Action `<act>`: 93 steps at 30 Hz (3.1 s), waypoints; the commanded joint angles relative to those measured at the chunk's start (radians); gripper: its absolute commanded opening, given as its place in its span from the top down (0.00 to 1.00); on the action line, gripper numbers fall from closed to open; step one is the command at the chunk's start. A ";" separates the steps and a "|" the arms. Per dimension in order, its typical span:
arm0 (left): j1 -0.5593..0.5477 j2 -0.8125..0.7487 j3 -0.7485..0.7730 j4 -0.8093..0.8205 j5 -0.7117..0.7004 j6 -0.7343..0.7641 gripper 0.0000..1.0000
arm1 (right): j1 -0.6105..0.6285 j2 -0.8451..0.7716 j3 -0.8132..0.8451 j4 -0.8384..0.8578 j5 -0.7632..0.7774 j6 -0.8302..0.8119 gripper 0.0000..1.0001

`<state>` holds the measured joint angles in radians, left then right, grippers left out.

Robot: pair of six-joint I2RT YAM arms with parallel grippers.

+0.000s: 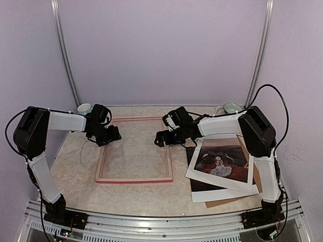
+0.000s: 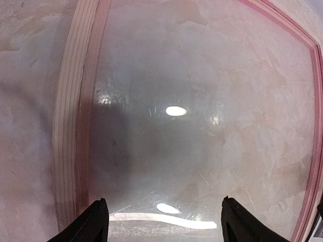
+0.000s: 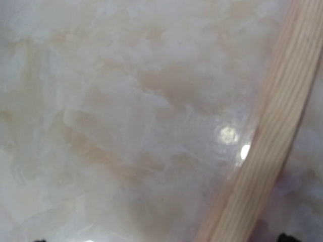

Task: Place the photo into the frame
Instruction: Adjust the glass panel in the frame body.

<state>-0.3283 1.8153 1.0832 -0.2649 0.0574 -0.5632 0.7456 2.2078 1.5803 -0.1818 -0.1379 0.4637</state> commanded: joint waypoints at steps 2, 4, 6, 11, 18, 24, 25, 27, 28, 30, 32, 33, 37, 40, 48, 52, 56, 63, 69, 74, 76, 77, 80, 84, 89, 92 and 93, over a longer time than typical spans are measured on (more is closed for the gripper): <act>-0.005 0.045 0.169 -0.027 -0.113 0.026 0.24 | 0.012 -0.050 -0.008 0.019 -0.003 -0.009 0.01; -0.006 0.069 0.214 -0.027 -0.138 0.033 0.24 | 0.011 -0.052 -0.010 0.019 0.000 -0.008 0.01; -0.005 0.093 0.254 -0.028 -0.163 0.037 0.24 | 0.012 -0.058 -0.015 0.019 0.001 -0.008 0.01; -0.004 0.203 0.347 -0.074 -0.213 0.054 0.24 | 0.012 -0.067 -0.034 0.026 0.003 -0.007 0.01; -0.005 0.285 0.358 -0.064 -0.183 0.060 0.24 | 0.012 -0.080 -0.061 0.042 0.002 -0.001 0.01; -0.004 0.300 0.354 -0.053 -0.170 0.056 0.25 | 0.012 -0.087 -0.074 0.049 0.002 0.001 0.01; -0.002 0.291 0.356 -0.047 -0.169 0.054 0.25 | 0.011 -0.088 -0.076 0.050 0.002 0.001 0.01; 0.001 0.272 0.361 -0.034 -0.164 0.051 0.25 | 0.012 -0.090 -0.080 0.051 0.003 0.001 0.01; 0.003 0.256 0.367 -0.029 -0.162 0.050 0.25 | 0.012 -0.091 -0.081 0.053 0.004 0.000 0.01; 0.006 0.237 0.385 -0.023 -0.163 0.051 0.24 | 0.012 -0.093 -0.082 0.051 0.005 0.000 0.01; 0.012 0.225 0.409 -0.020 -0.164 0.052 0.24 | 0.012 -0.094 -0.076 0.048 0.012 -0.001 0.01; 0.016 0.222 0.420 -0.018 -0.161 0.052 0.24 | 0.012 -0.096 -0.071 0.044 0.020 -0.003 0.01; 0.037 0.210 0.406 0.018 -0.135 0.028 0.21 | 0.011 -0.119 -0.046 0.032 0.053 -0.016 0.01; 0.050 0.190 0.364 0.091 -0.107 0.005 0.21 | 0.009 -0.133 -0.025 0.027 0.066 -0.023 0.01; 0.056 0.280 0.447 0.123 -0.107 0.006 0.21 | 0.009 -0.121 0.069 -0.005 0.093 -0.040 0.02; 0.061 0.313 0.458 0.138 -0.092 0.004 0.21 | 0.009 -0.111 0.108 -0.004 0.079 -0.043 0.07; 0.061 0.301 0.442 0.117 -0.064 -0.033 0.21 | 0.009 -0.091 0.138 -0.006 0.066 -0.044 0.09; 0.025 0.144 0.333 0.102 -0.099 -0.070 0.21 | 0.021 0.034 0.268 -0.067 0.077 -0.029 0.10; 0.017 0.179 0.335 0.115 -0.097 -0.060 0.20 | 0.034 0.172 0.482 -0.159 0.144 -0.025 0.08; 0.024 0.226 0.351 0.178 -0.093 -0.066 0.20 | 0.034 0.243 0.557 -0.138 0.246 -0.045 0.07; 0.025 0.253 0.365 0.180 -0.099 -0.068 0.20 | 0.033 0.269 0.573 -0.125 0.265 -0.052 0.06; 0.025 0.260 0.371 0.181 -0.103 -0.069 0.20 | 0.034 0.282 0.579 -0.119 0.266 -0.053 0.06; 0.025 0.282 0.374 0.178 -0.113 -0.067 0.20 | 0.034 0.315 0.587 -0.104 0.249 -0.050 0.06; 0.023 0.294 0.365 0.179 -0.120 -0.062 0.20 | 0.038 0.348 0.586 -0.102 0.239 -0.050 0.06; 0.025 0.301 0.354 0.175 -0.115 -0.066 0.21 | 0.038 0.367 0.578 -0.107 0.227 -0.049 0.05; 0.023 0.313 0.354 0.169 -0.112 -0.071 0.20 | 0.040 0.373 0.570 -0.113 0.226 -0.047 0.05; 0.020 0.318 0.353 0.167 -0.111 -0.072 0.20 | 0.040 0.376 0.569 -0.115 0.223 -0.046 0.05</act>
<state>-0.3073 2.1014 1.4311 -0.1074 -0.0456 -0.6285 0.7746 2.5656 2.1445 -0.2901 0.0887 0.4164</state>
